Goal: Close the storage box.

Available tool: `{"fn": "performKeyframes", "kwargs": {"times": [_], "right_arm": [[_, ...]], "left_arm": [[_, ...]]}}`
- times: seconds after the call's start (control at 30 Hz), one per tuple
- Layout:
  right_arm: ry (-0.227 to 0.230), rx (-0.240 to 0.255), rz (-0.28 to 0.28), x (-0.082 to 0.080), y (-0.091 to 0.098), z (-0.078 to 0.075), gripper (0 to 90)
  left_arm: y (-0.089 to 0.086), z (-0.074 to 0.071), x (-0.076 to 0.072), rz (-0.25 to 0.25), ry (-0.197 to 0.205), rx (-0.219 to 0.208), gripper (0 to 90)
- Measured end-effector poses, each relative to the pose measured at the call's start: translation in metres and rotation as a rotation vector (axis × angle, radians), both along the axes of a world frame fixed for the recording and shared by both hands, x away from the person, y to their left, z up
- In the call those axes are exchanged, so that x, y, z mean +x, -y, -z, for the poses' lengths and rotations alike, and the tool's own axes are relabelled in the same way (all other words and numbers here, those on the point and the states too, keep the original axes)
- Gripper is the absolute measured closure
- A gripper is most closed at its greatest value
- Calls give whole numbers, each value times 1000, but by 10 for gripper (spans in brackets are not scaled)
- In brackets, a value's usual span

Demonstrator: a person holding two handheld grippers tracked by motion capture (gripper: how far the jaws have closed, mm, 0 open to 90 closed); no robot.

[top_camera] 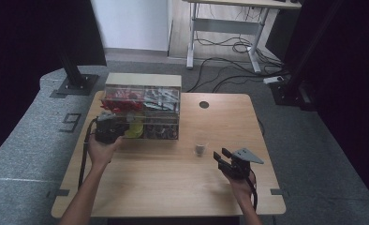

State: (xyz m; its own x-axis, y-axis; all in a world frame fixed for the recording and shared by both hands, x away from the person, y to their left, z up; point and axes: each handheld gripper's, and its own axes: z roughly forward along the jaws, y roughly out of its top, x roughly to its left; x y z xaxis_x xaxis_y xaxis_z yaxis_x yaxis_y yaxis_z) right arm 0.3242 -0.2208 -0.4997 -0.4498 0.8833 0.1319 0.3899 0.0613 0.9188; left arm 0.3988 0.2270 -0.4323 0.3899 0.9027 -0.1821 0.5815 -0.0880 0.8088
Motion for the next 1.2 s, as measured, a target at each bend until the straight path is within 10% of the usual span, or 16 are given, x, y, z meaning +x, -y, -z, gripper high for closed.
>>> {"fn": "performKeyframes", "kwargs": {"times": [1.2], "right_arm": [[-15, 8, 11, -4, 2, 6, 548]], "left_arm": [[-7, 47, -2, 7, -91, -9, 900]]}}
